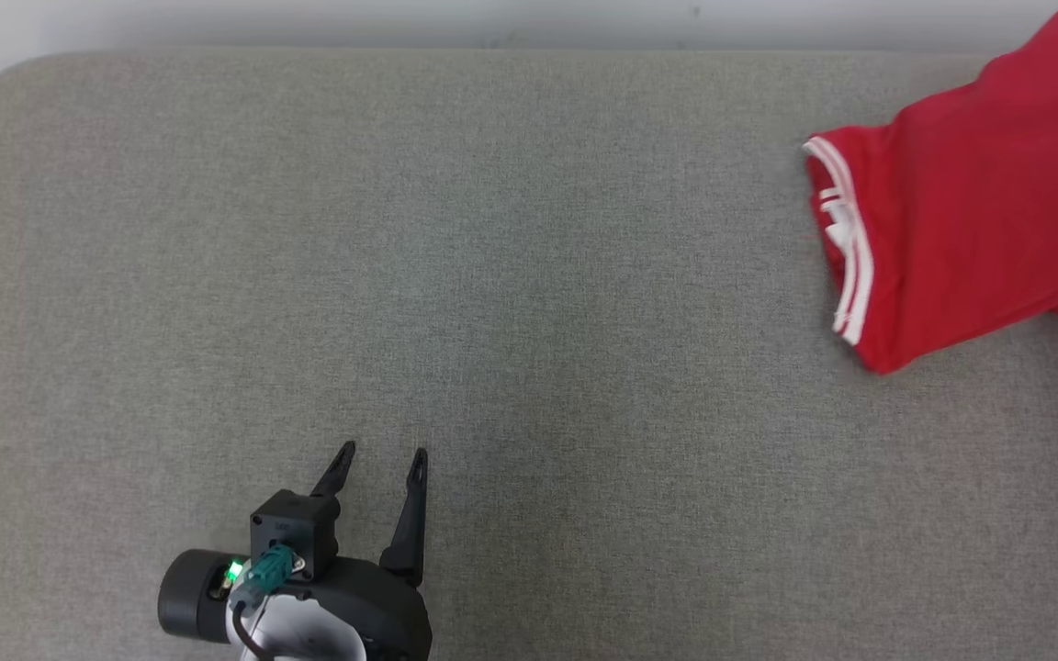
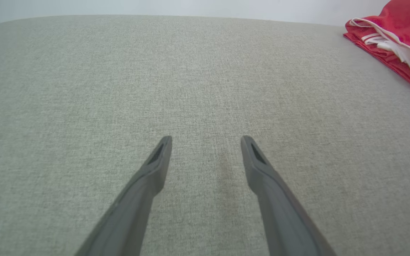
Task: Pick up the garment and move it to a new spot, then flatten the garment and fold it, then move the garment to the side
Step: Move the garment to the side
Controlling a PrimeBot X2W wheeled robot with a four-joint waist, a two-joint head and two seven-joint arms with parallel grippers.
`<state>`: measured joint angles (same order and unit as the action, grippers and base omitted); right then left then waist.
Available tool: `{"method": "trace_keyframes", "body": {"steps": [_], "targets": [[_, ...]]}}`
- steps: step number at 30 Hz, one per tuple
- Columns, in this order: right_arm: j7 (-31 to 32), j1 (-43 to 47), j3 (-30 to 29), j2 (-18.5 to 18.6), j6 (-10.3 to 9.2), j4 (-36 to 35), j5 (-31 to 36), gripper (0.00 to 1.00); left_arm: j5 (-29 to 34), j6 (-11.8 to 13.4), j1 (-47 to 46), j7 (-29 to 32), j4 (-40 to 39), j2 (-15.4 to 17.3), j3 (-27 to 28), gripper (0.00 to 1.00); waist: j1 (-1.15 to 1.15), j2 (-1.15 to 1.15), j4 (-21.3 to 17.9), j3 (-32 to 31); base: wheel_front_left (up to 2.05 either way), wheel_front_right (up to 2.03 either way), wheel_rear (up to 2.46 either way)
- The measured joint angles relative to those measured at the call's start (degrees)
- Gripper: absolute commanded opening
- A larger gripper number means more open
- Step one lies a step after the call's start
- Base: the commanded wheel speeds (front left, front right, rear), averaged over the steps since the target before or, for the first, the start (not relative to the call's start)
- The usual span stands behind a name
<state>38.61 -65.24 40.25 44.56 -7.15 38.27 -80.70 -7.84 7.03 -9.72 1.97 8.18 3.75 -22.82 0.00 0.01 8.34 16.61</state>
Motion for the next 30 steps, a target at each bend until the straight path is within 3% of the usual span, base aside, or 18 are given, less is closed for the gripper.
{"method": "trace_keyframes", "body": {"steps": [30], "targets": [[-3.4,-6.0,4.5,6.1,0.10,5.7,12.2,0.00,0.4,0.0,-1.4,0.0,-0.4,0.0,-0.1,1.00,0.00,0.00,0.4,3.3,0.00,0.00,0.00]]}}
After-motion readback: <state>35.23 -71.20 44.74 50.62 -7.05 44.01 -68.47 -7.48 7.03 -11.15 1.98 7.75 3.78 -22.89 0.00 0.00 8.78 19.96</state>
